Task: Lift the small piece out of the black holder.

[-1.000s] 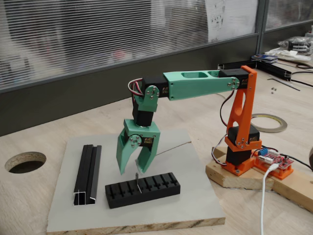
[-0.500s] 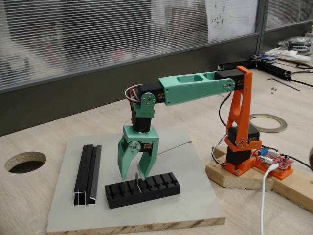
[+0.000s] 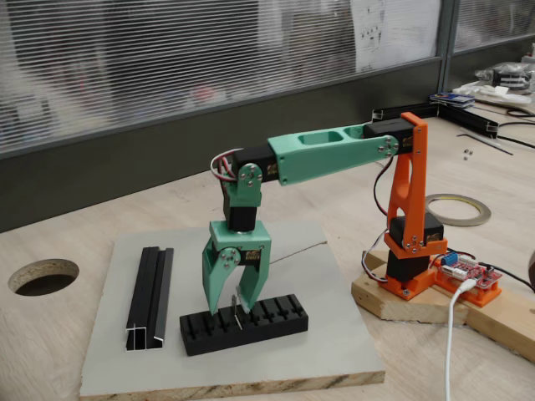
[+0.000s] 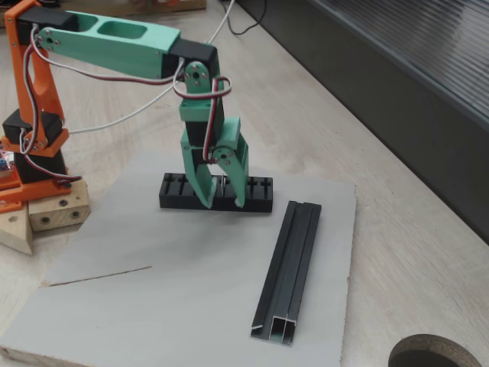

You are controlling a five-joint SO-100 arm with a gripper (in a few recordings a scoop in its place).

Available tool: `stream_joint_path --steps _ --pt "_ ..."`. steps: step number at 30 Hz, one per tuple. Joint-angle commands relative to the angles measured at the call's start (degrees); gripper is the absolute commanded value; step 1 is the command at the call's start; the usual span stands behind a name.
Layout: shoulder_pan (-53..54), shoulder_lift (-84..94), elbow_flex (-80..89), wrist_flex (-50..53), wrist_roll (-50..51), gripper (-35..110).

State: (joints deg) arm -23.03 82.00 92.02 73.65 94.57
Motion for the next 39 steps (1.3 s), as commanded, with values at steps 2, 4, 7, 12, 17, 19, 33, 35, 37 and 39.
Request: stream_joint_path --steps 2,4,7,12,17,19,33,35,37,39 --pt "-1.0 0.6 -0.1 -0.4 0.4 36" --pt "-0.9 0.6 -0.1 -0.4 0.4 36" --pt "-0.9 0.6 -0.1 -0.4 0.4 36" --pt "-0.9 0.6 -0.3 -0.4 0.6 36" --pt "-0.9 0.6 -0.5 -0.4 0.4 36" --pt "-0.9 0.6 -0.7 -0.4 0.6 36" --pt "-0.8 1.6 -0.9 -0.4 0.7 14" --pt "-0.8 1.6 -0.9 -0.4 0.4 10" --pt "-0.8 1.6 -0.9 -0.4 0.4 6" --pt "-0.8 1.6 -0.9 -0.4 0.4 5"
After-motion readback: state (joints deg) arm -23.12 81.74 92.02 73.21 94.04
